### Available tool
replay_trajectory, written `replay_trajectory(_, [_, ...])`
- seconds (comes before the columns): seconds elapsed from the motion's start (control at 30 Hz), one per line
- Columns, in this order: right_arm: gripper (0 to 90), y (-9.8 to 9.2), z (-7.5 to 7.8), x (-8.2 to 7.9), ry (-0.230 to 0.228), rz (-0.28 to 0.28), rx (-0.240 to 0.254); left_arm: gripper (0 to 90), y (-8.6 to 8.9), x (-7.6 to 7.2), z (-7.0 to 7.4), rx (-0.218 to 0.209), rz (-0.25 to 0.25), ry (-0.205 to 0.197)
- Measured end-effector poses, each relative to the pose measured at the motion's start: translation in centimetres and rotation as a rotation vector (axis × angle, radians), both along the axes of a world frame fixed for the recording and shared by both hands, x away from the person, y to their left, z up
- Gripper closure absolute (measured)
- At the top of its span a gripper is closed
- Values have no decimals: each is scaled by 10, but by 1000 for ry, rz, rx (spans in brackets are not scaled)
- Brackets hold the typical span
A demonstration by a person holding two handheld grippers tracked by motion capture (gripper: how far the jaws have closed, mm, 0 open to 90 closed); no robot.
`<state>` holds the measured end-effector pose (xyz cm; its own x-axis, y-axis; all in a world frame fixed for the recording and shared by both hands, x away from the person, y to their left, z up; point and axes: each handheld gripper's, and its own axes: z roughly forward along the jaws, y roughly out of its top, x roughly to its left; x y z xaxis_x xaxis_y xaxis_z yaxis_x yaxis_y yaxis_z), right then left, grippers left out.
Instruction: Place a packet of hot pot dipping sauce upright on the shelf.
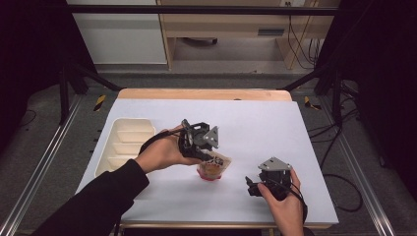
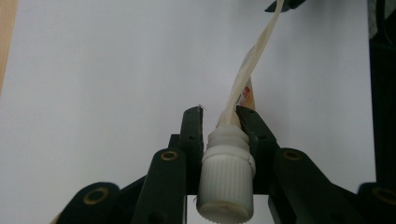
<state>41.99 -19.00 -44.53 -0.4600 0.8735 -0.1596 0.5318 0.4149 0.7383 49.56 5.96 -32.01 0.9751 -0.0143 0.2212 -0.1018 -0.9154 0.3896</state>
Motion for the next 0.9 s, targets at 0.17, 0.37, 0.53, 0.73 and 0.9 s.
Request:
replay_trajectory(0.17, [61, 1, -1, 0, 8, -5, -7, 732, 8, -5, 25, 31, -54, -16])
replay_trajectory(0.37, [61, 2, 0, 0, -5, -19, -4, 732, 24, -10, 53, 61, -96, -60])
replay_trajectory(0.53, [65, 2, 0, 0, -20, -19, -14, 732, 42, -5, 70, 52, -74, -68])
replay_trajectory(0.73, [63, 4, -2, -1, -46, -8, -41, 732, 55, 2, 82, 52, -56, -82])
replay_trajectory(0.9, [63, 3, -3, -1, -56, -23, -36, 732, 63, 9, 89, 46, -37, -89])
